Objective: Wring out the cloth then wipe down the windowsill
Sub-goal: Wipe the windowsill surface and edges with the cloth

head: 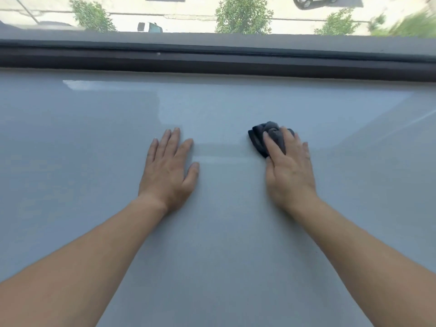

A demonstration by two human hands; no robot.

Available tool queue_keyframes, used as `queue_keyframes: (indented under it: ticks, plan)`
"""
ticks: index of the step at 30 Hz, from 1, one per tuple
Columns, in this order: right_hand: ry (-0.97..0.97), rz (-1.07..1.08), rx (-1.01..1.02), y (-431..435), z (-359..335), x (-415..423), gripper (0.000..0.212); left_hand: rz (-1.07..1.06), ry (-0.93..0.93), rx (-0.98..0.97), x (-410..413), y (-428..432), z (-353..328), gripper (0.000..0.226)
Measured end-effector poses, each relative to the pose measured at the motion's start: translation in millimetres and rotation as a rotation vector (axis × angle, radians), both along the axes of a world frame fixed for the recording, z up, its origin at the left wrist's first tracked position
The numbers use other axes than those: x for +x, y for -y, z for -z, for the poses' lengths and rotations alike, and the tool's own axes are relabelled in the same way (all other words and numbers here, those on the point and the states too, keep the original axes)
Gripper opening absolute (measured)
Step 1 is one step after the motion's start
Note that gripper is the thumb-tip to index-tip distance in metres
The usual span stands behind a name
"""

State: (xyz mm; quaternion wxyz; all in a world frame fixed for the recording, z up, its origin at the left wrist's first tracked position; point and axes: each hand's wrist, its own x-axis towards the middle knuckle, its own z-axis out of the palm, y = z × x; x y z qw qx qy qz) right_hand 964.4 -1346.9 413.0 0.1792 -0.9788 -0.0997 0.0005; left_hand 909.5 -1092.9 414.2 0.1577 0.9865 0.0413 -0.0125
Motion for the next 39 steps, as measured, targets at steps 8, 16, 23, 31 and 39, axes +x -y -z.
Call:
queue_keyframes:
  ticks: [8, 16, 23, 31, 39]
  plan:
    - [0.028, -0.506, -0.081, -10.2, 3.5, -109.7, 0.064, -0.001, 0.112, -0.155, -18.2, -6.0, -7.3, 0.061]
    - [0.014, -0.01, 0.051, -36.1, 0.3, -130.3, 0.059, 0.001, 0.014, -0.052, -146.7, -6.9, -10.4, 0.058]
    - [-0.002, -0.358, -0.05, -9.0, -0.7, -177.7, 0.061, 0.072, -0.043, 0.034, -169.5, -13.1, 0.7, 0.064]
    - [-0.006, -0.235, 0.022, -50.8, -5.5, -263.2, 0.064, 0.065, -0.065, 0.022, -169.2, -11.5, -2.8, 0.068]
    - [-0.028, -0.001, 0.02, -11.4, -7.1, -252.6, 0.059, 0.057, -0.083, 0.028, -171.4, -10.3, -3.8, 0.066]
